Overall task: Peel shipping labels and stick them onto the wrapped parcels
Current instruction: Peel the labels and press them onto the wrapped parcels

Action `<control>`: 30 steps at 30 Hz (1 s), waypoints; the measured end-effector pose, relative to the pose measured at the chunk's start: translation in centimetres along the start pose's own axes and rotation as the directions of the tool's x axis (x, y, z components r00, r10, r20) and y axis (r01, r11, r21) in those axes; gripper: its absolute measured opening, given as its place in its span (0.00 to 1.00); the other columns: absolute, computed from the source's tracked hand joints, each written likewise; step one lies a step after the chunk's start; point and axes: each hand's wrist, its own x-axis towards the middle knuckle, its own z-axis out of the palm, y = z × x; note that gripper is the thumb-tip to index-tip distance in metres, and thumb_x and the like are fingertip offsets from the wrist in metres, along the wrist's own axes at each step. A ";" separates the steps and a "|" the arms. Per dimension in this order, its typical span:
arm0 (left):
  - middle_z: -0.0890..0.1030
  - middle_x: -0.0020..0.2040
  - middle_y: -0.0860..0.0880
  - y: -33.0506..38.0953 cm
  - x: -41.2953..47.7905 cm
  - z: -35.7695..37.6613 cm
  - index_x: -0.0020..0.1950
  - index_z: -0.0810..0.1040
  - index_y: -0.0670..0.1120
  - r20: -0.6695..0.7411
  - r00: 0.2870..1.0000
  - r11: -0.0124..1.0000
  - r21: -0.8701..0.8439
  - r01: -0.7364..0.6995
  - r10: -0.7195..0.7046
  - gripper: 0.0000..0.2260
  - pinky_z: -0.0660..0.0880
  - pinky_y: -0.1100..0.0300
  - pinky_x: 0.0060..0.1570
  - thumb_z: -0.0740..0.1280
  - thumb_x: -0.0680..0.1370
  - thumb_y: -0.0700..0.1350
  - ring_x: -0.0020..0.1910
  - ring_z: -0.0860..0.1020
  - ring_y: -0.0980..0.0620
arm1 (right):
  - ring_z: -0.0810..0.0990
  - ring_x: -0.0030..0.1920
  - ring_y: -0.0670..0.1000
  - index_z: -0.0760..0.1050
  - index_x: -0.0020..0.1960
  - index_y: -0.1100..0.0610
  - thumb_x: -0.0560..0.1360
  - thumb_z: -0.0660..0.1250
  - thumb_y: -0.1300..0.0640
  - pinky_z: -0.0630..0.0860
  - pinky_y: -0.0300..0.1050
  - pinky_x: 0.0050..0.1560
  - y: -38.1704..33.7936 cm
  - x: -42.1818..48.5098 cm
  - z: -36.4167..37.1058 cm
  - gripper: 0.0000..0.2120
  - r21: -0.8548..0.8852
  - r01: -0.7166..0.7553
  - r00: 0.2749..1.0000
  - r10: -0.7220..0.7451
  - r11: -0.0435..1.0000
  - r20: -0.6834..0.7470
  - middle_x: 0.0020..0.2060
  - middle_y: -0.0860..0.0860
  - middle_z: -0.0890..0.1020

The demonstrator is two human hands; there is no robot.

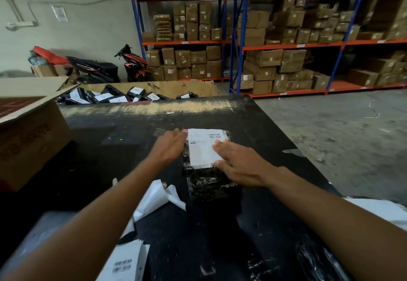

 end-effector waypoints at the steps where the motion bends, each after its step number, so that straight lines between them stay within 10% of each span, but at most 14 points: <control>1: 0.76 0.64 0.40 0.4 -0.4 1.0 0.66 0.72 0.37 0.021 0.999 0.997 -0.064 0.038 -0.036 0.23 0.68 0.50 0.63 0.52 0.84 0.54 0.63 0.73 0.40 | 0.59 0.77 0.53 0.61 0.77 0.56 0.84 0.52 0.49 0.57 0.49 0.75 -0.1 0.2 0.0 0.24 0.045 -0.013 0.998 0.015 0.999 -0.061 0.77 0.52 0.63; 5: 0.70 0.69 0.50 1.0 -0.8 3.4 0.75 0.61 0.42 -0.028 0.988 0.939 -0.316 0.136 -0.152 0.25 0.67 0.55 0.60 0.56 0.83 0.56 0.67 0.71 0.46 | 0.78 0.53 0.56 0.80 0.51 0.57 0.82 0.57 0.52 0.72 0.50 0.52 -0.3 1.7 -0.1 0.15 0.151 -0.034 0.959 0.075 0.988 -0.274 0.50 0.52 0.84; 12: 0.71 0.69 0.50 0.8 -0.9 4.3 0.77 0.58 0.45 -0.101 0.977 0.908 -0.397 0.133 -0.188 0.26 0.73 0.56 0.55 0.61 0.82 0.51 0.61 0.75 0.48 | 0.73 0.59 0.53 0.79 0.60 0.55 0.74 0.72 0.51 0.71 0.47 0.59 0.1 3.6 1.3 0.16 0.449 -0.169 0.818 0.379 0.877 -0.433 0.56 0.51 0.80; 18: 0.77 0.62 0.54 -0.4 -1.3 5.1 0.72 0.69 0.50 -0.201 0.949 0.840 -0.532 0.103 -0.243 0.23 0.77 0.50 0.58 0.68 0.78 0.53 0.58 0.78 0.51 | 0.70 0.71 0.56 0.64 0.76 0.59 0.71 0.73 0.42 0.69 0.52 0.70 0.5 4.5 2.3 0.40 0.734 -0.297 0.766 0.612 0.611 -0.199 0.72 0.55 0.70; 30: 0.81 0.59 0.52 -0.6 -3.0 6.1 0.71 0.71 0.54 -0.212 0.950 0.766 -0.641 0.040 -0.228 0.28 0.80 0.48 0.54 0.73 0.72 0.52 0.52 0.82 0.52 | 0.84 0.54 0.50 0.76 0.66 0.49 0.53 0.75 0.29 0.81 0.54 0.56 1.8 4.6 4.7 0.46 0.915 -0.205 0.735 0.672 0.349 -0.092 0.56 0.47 0.84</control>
